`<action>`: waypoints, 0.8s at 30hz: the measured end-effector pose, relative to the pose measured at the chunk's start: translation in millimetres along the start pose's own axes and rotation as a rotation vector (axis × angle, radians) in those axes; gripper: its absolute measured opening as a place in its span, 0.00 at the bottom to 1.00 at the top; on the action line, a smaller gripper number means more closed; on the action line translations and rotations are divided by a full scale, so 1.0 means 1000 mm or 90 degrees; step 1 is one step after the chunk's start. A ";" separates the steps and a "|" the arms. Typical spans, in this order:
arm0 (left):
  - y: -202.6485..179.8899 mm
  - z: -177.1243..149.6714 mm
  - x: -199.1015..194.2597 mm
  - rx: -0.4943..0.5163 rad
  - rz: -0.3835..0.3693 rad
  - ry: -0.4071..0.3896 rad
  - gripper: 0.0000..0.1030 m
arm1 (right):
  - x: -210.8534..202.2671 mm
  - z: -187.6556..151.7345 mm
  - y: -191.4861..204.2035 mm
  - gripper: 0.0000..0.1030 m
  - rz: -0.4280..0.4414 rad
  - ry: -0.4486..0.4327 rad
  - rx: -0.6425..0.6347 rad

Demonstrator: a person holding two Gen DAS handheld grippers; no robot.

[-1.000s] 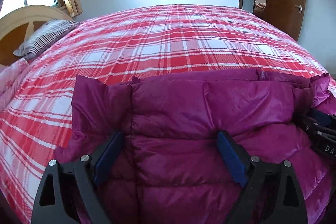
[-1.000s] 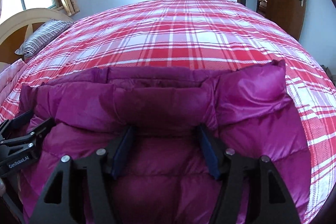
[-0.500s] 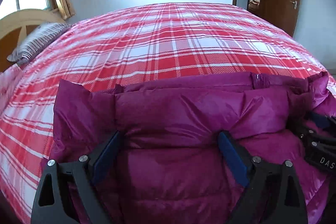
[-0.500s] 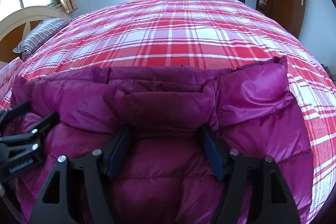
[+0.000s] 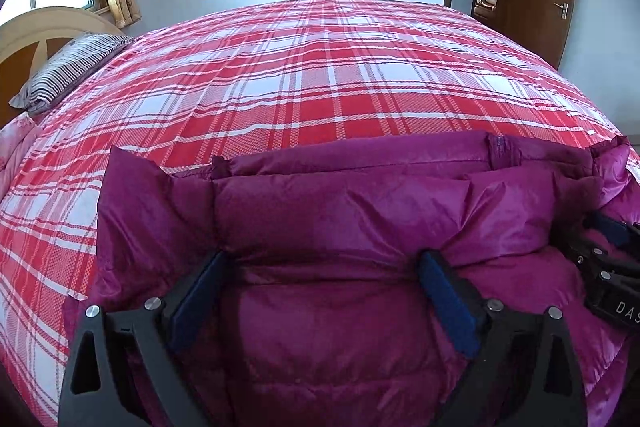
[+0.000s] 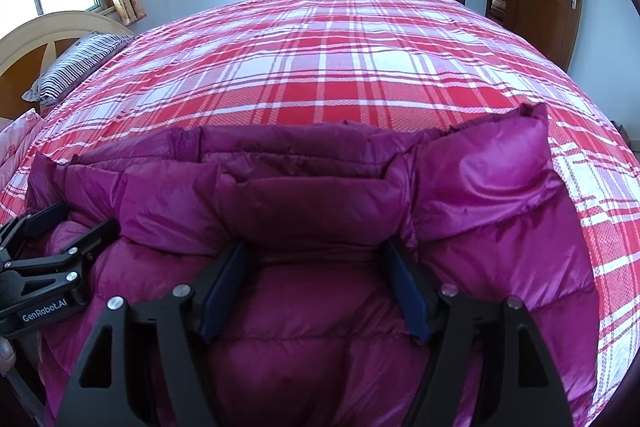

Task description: Fold large clothes

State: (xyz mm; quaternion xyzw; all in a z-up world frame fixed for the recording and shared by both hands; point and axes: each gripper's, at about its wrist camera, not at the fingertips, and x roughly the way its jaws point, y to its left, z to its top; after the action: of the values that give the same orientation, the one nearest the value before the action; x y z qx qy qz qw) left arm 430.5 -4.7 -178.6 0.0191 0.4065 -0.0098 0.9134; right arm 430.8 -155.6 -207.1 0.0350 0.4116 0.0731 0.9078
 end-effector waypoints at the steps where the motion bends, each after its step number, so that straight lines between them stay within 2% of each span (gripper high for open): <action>1: 0.000 0.000 0.000 0.000 0.000 0.001 0.95 | 0.000 0.000 0.000 0.73 0.001 0.001 0.001; 24: 0.002 -0.001 0.008 -0.003 0.003 0.008 0.99 | 0.003 0.002 0.002 0.78 -0.009 0.010 -0.003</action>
State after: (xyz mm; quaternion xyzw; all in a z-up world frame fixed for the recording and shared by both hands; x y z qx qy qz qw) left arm 434.9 -2.9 -185.0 0.0182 0.4121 -0.0065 0.9109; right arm 434.2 -153.2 -207.7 0.0292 0.4186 0.0680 0.9052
